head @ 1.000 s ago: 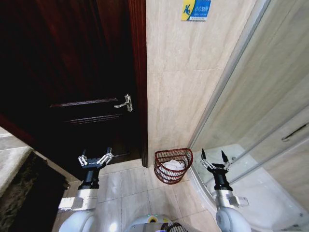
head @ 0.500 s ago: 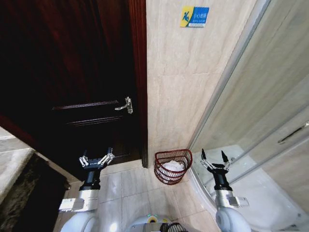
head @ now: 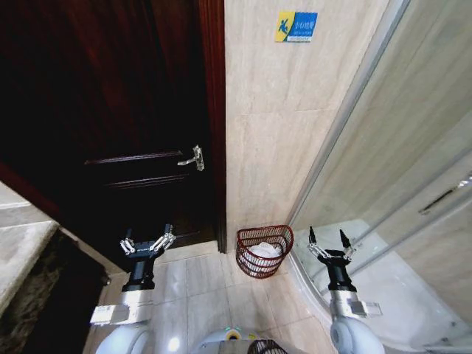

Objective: Discard the used towel into the hamper.

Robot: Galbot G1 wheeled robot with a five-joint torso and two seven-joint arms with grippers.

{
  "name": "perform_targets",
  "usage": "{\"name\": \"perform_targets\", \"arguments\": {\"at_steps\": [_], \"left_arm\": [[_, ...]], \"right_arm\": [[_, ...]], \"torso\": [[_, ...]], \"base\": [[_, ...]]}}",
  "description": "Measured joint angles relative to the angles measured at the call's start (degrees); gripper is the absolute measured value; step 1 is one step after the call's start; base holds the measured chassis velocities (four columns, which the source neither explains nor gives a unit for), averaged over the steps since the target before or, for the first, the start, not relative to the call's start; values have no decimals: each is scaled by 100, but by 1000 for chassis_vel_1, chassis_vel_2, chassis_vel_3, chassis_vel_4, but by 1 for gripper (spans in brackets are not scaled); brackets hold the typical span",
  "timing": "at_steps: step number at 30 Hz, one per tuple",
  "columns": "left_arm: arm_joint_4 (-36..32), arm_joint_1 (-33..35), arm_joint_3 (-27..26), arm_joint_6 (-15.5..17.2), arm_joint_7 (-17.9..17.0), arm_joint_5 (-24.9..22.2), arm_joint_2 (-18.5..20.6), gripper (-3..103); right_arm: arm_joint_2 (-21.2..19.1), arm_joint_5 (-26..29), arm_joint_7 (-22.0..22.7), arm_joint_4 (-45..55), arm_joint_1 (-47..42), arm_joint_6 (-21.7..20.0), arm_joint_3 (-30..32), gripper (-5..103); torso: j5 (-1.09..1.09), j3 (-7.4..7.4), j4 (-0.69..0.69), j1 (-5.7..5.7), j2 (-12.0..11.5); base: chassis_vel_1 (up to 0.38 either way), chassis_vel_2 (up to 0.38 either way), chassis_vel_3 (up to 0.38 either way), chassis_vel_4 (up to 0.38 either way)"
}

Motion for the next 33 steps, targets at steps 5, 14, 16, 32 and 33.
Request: {"name": "perform_targets", "arguments": {"at_steps": [5,14,16,32,33], "left_arm": [[19,5,-2,-91,68,-9,-1,100],[138,-4,9,-202,213,-2,98,100],[144,-7,15,-208,220,1,101,100],[176,-58,112,-236,259,-71,319,100],[176,-58,112,-236,259,-71,319,100]], "right_arm": [[-5,15,-8,-38,6,15,12,100],[22,11,-48,-95,-19,86,12,100],[22,11,-49,-95,-21,89,15,100],[29,0,-43,-74,-41,89,37,100],[29,0,-43,-74,-41,89,37,100]], "torso": [[0,-6,-2,-9,0],[-1,-3,0,1,-14],[-1,-3,-1,0,-14],[-1,-8,0,-7,-18],[-1,-8,0,-7,-18]], "base": [[111,-130,-130,127],[-25,14,21,-27],[-69,22,16,-55],[-54,-79,-72,-61],[-99,-80,-93,-111]]}}
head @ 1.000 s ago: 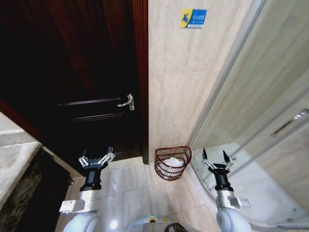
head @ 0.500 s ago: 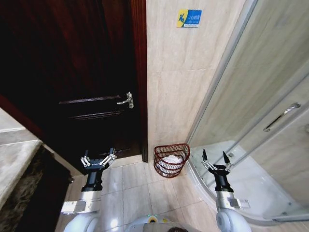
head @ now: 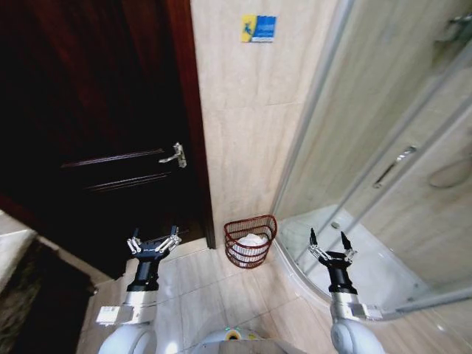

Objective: Discard the used towel into the hamper.

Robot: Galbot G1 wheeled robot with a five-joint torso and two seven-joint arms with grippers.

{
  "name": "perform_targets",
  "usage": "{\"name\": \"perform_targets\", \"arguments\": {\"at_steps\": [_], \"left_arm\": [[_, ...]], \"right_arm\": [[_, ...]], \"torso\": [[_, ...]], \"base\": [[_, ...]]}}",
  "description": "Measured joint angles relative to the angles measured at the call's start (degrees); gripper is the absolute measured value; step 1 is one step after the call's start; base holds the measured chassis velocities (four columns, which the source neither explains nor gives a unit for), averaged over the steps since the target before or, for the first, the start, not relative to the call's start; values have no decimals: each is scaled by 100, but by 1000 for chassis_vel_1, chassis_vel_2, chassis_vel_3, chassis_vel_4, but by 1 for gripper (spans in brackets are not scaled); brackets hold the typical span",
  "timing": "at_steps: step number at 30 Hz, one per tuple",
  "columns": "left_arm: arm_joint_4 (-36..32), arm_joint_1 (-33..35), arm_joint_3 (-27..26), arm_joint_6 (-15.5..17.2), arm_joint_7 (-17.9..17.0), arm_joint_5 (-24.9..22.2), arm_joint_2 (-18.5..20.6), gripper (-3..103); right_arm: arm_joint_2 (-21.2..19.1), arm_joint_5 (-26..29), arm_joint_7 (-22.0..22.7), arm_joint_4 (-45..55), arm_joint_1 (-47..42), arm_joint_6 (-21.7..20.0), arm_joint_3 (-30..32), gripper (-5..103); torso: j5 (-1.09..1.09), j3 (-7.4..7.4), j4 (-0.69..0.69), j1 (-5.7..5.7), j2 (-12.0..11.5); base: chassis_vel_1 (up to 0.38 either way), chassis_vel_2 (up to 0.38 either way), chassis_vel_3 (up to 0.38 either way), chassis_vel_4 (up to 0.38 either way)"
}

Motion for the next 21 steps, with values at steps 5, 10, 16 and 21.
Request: {"name": "perform_targets", "arguments": {"at_steps": [5,10,16,21], "left_arm": [[0,-16,6,-8,14,-22,65,100],[-9,-38,-2,-9,26,-64,114,100],[-12,-42,6,-15,39,-72,129,100],[-24,-42,34,-20,54,-68,161,100]], "right_arm": [[-1,-4,4,0,0,0,14,100],[-2,-5,22,15,3,-5,28,100],[-4,-6,66,46,-9,-12,41,100],[-14,-6,118,92,-32,-29,69,100]], "torso": [[0,-1,0,0,-1],[0,-2,-1,-2,-1],[0,-1,0,-2,-2],[0,-2,-1,-2,-2]], "base": [[-118,-124,-111,-120],[-133,-128,-126,-137],[-127,-110,-129,-123],[-119,-129,-123,-126]]}}
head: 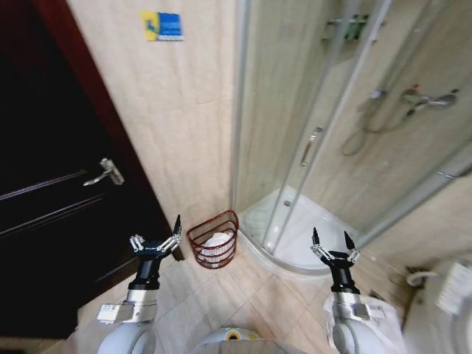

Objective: Discard the used towel into the hamper.

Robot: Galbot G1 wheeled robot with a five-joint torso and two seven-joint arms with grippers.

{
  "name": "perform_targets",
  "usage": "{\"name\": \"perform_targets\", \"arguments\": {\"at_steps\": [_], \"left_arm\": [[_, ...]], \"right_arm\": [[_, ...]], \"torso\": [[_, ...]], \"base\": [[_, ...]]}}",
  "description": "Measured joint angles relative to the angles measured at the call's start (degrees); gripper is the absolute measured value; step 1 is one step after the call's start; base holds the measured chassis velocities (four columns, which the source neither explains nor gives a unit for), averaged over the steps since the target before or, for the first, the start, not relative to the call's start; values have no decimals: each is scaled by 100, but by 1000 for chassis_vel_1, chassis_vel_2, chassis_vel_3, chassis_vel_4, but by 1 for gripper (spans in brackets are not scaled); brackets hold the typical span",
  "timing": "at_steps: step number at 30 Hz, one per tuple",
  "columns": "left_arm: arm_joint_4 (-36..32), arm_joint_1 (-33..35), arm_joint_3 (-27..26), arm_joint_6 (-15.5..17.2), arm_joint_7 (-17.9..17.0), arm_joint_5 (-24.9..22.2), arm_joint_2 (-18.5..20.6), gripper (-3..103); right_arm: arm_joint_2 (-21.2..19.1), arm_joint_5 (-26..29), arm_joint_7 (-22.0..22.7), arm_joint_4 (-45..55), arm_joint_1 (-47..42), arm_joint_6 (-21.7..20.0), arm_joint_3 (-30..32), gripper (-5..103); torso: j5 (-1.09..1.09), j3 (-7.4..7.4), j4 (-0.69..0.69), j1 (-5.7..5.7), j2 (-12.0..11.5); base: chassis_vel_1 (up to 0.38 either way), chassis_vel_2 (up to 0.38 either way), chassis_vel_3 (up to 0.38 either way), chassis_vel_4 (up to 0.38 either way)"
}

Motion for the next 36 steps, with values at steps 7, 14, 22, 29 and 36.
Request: {"name": "perform_targets", "arguments": {"at_steps": [7,14,22,29,36], "left_arm": [[-28,4,32,-4,9,5,6,100],[-28,6,82,-12,14,17,12,100],[-36,4,106,-12,12,16,18,100],[-42,1,132,-11,-2,8,15,100],[-54,2,190,2,-95,11,15,100]], "right_arm": [[-12,-33,68,54,-34,-46,21,100],[-11,-153,258,141,-78,-134,48,100],[-18,-446,589,179,-83,-145,57,100],[-26,-707,929,181,-55,-50,51,100],[-4,-699,940,233,-100,-18,68,100]], "torso": [[1,0,0,0,0],[-1,0,0,0,-1],[1,0,0,0,-1],[1,0,1,0,-2],[0,-1,0,-1,-1]], "base": [[-128,-117,-116,-126],[-128,-124,-119,-129],[-120,-126,-115,-119],[-127,-125,-126,-122],[-120,-124,-121,-133]]}}
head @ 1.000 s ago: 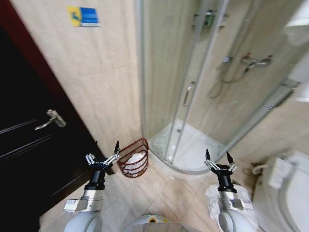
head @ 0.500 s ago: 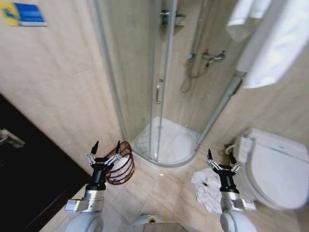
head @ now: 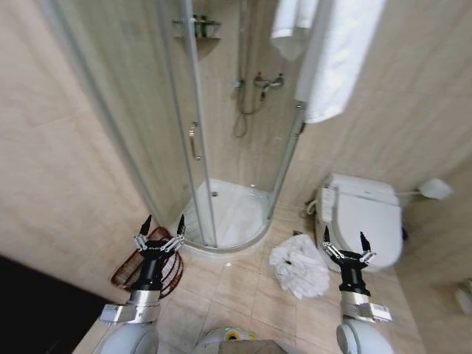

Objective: Discard the used towel into the hamper.

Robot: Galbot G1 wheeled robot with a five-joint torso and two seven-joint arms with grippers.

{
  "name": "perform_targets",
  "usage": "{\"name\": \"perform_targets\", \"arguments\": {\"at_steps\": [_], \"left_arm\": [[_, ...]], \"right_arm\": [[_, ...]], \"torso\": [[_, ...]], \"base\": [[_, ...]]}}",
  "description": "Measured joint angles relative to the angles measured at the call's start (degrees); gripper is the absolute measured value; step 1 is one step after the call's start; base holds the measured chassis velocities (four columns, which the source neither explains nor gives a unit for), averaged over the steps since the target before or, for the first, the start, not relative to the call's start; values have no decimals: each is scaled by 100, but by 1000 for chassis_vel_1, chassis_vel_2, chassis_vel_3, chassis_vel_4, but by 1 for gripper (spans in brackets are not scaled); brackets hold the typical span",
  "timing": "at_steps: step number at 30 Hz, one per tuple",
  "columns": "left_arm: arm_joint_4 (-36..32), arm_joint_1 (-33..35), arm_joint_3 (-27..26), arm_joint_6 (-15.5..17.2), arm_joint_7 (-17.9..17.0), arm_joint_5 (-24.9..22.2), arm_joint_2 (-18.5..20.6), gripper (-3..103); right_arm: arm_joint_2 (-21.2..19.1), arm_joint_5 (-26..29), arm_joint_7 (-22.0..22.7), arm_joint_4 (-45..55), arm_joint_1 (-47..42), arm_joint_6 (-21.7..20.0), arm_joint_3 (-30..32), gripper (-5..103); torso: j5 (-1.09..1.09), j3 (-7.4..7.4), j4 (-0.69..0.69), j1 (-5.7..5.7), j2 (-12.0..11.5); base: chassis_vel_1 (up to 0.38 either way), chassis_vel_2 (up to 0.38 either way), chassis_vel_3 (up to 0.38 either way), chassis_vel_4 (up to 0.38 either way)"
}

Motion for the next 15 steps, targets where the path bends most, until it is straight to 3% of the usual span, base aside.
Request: {"name": "perform_targets", "arguments": {"at_steps": [6,10,15], "left_arm": [[-11,-8,8,14,-89,51,29,100],[58,-16,82,-29,-129,82,44,100],[135,-4,161,-103,-279,217,89,100]], "right_arm": [[0,-19,66,87,23,-110,10,100],[-202,107,82,198,44,-247,23,100],[-730,478,152,488,182,-760,261,100]], "torso": [[0,0,-1,1,0],[0,0,2,0,0],[2,0,0,0,0]], "base": [[-83,-55,-69,-65],[0,0,0,0],[0,0,0,0]]}}
